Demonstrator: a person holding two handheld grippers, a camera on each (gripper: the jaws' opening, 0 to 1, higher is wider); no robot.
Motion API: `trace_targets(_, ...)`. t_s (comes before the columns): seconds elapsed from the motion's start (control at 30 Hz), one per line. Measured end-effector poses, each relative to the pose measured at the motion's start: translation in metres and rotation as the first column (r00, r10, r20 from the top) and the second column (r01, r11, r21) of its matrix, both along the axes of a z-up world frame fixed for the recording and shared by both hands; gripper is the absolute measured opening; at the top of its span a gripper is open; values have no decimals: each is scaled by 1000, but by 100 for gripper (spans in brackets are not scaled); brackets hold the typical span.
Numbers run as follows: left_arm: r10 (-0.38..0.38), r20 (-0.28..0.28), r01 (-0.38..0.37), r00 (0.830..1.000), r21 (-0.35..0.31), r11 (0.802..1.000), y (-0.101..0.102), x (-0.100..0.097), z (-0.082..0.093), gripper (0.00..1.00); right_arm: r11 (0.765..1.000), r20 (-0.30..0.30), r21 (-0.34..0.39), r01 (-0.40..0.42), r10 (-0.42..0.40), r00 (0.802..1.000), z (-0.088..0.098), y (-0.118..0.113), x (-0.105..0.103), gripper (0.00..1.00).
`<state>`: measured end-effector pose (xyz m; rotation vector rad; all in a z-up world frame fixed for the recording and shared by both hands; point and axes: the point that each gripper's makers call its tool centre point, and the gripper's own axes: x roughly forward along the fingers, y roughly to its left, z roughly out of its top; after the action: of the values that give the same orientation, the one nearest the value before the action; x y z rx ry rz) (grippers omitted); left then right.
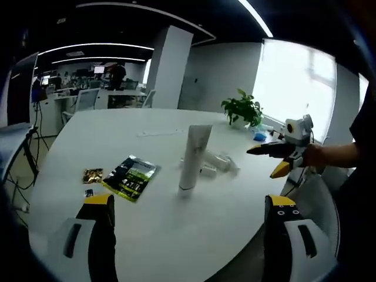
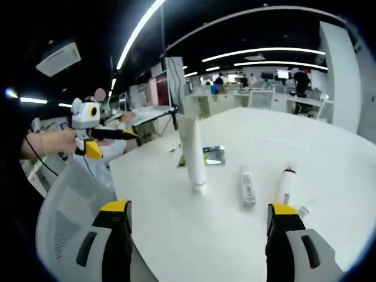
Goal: Arrange the skincare products in the storage area until every visible bottle or jar stands upright without overlapping.
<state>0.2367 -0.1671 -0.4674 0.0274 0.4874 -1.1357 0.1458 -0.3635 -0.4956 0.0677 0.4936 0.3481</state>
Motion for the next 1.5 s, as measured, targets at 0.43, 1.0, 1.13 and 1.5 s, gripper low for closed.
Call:
trace_targets(0.43, 6, -19, -5, 1000, 12, 1000, -5, -19, -5, 97, 998, -25, -5, 58, -58, 998, -10, -6, -29, 99)
trace_targets(1.0, -55, 12, 55, 998, 15, 998, -5, -20, -12, 93, 988, -85, -37, 148, -151, 985, -27, -19, -23, 99)
trace_targets(1.13, -57, 9, 57, 998, -2, 998, -7, -22, -9, 93, 984, -80, -53, 169, -173, 982, -24, -24, -17, 99)
trace_targets(1.5, -33, 3, 33, 999, 18, 999, -3, -19, -11, 92, 985, -103, -51, 165, -170, 980, -20, -29, -7, 97)
